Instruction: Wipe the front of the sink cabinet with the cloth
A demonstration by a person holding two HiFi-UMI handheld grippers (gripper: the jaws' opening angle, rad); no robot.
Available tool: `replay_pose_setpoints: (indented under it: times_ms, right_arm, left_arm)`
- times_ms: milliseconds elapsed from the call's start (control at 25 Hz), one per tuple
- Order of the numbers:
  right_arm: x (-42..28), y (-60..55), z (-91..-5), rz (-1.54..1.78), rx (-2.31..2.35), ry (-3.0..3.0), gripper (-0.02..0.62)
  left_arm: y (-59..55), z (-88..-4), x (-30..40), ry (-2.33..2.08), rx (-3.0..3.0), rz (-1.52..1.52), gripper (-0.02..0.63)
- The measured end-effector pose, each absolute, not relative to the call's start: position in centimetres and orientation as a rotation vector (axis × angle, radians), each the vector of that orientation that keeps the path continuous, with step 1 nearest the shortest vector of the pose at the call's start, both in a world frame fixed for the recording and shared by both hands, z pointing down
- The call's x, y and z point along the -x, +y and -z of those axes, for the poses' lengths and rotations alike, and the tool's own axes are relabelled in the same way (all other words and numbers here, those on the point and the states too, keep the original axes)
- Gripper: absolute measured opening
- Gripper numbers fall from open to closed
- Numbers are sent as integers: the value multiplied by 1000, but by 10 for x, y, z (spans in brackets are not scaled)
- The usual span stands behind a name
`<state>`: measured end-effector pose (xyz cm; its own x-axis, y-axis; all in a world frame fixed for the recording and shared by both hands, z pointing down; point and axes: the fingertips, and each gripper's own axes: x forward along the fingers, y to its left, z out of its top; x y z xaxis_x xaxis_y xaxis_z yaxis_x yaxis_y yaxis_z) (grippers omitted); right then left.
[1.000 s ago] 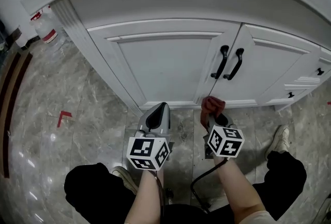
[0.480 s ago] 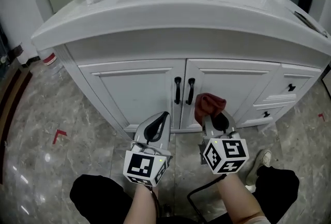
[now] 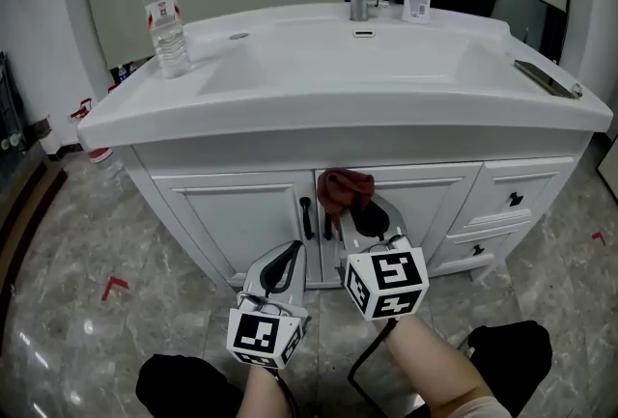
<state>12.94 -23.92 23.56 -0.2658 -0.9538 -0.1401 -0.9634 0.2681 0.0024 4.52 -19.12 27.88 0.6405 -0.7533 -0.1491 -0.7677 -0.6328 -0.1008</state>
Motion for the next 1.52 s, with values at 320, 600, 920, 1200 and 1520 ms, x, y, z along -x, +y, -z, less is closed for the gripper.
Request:
replay_pose_setpoints:
  times_ms: [320, 600, 920, 1200, 1520]
  right_arm:
    - [-186, -228, -236, -153, 1873, 2395, 81]
    - [-275, -212, -237, -125, 2007, 2276, 81]
    - [-344, -195, -245, -31, 2094, 2146, 81]
    - [-317, -192, -265, 27, 2032, 2217, 81]
    - [-197, -216, -314, 109, 1848, 2460, 81]
  left_arm:
    - [-189, -289, -91, 1237, 2751, -175, 2]
    - [-183, -301, -133, 1216, 2809, -190, 1]
    - [-167, -308, -169, 1191, 2814, -161, 1]
    - [-165, -319, -163, 1240, 2808, -119, 0]
    - [-178, -326, -101, 1374, 2750, -89, 0]
